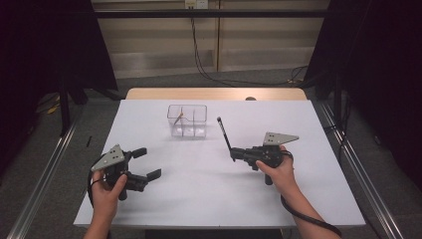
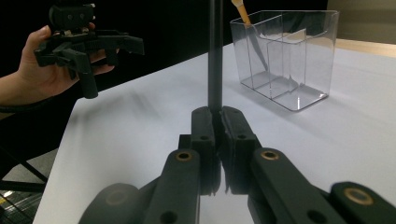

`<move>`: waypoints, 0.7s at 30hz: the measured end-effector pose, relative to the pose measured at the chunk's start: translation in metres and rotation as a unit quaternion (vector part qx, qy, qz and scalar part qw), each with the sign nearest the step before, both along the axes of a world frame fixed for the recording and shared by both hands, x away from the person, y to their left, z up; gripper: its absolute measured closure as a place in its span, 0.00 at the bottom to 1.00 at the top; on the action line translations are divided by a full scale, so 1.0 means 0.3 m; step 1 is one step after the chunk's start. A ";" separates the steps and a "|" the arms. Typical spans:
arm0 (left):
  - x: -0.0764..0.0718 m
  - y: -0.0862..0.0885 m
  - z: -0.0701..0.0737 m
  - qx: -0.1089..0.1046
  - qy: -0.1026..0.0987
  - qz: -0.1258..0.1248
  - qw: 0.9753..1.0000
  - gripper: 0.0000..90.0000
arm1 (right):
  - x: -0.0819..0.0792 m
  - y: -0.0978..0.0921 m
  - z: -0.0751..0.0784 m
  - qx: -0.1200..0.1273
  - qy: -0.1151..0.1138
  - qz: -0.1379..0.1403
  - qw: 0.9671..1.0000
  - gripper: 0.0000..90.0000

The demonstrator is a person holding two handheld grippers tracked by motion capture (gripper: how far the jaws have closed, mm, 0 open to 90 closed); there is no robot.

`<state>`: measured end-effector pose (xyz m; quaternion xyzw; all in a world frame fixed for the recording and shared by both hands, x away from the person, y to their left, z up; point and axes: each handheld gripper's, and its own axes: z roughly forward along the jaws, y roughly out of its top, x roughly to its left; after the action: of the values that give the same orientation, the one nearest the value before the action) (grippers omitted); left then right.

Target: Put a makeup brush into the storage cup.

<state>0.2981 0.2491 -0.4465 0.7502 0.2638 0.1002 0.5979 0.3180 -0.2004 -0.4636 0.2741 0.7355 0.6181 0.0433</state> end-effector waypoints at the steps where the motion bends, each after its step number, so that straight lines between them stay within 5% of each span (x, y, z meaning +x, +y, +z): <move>1: 0.002 0.000 0.000 -0.002 -0.001 -0.002 1.000 0.00 | -0.001 0.002 0.000 0.000 0.001 0.001 1.000 0.95; 21: 0.033 -0.050 -0.001 -0.013 0.005 -0.014 1.000 0.00 | -0.011 0.016 0.002 0.001 -0.006 0.012 1.000 0.94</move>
<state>0.3079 0.2341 -0.4467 0.7465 0.2580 0.0844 0.6075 0.3148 -0.1955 -0.4631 0.2612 0.7376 0.6213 0.0401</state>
